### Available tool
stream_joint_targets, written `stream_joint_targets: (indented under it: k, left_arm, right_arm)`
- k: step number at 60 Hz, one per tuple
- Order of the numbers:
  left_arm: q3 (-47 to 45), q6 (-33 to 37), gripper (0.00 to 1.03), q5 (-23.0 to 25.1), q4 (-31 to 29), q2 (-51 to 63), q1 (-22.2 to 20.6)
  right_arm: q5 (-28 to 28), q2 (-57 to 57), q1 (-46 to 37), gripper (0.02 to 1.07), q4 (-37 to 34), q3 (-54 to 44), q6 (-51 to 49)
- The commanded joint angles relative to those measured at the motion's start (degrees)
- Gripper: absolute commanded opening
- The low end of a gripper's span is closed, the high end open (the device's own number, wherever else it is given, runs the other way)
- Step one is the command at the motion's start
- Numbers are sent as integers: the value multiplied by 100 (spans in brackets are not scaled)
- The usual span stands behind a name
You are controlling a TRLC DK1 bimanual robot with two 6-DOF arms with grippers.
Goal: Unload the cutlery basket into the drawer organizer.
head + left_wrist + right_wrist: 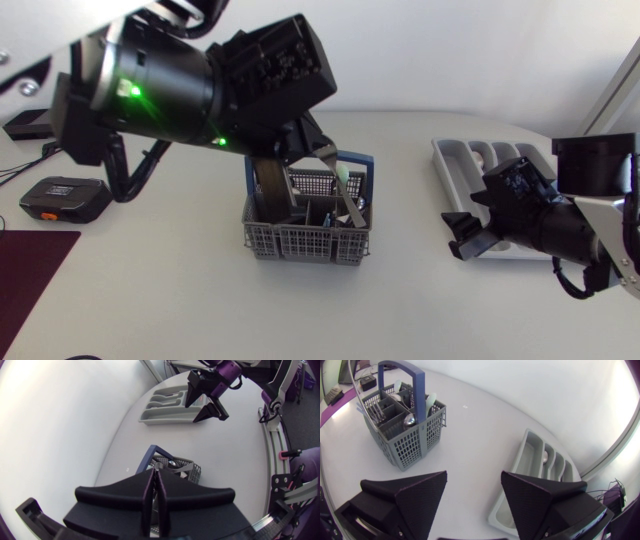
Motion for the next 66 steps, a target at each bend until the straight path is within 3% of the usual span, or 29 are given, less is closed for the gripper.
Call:
stream_joint_targets:
  k: [1, 12, 29, 39, 53, 66]
  left_arm:
    - [366, -111, 4, 38, -90, -201, -73]
    - [568, -524, 4, 109, -213, -245, -117]
    - [691, -1781, 4, 170, -160, 494, -100]
    - [946, -2589, 4, 522, -90, 960, 120]
    - [1210, -3231, 4, 1031, -81, 1250, 287]
    - [1368, -3416, 4, 1401, -204, 1496, 305]
  right_arm:
    - [66, -130, 60, 80, -103, -119, -34]
    - [57, -605, 130, 80, -288, -119, -34]
    - [22, -1677, 851, 80, -587, -128, 36]
    - [66, -1950, 1343, 80, -543, -145, 45]
    - [901, -1826, 2468, 80, -209, -242, -43]
    - [1041, -1431, 2688, 80, 152, -172, -96]
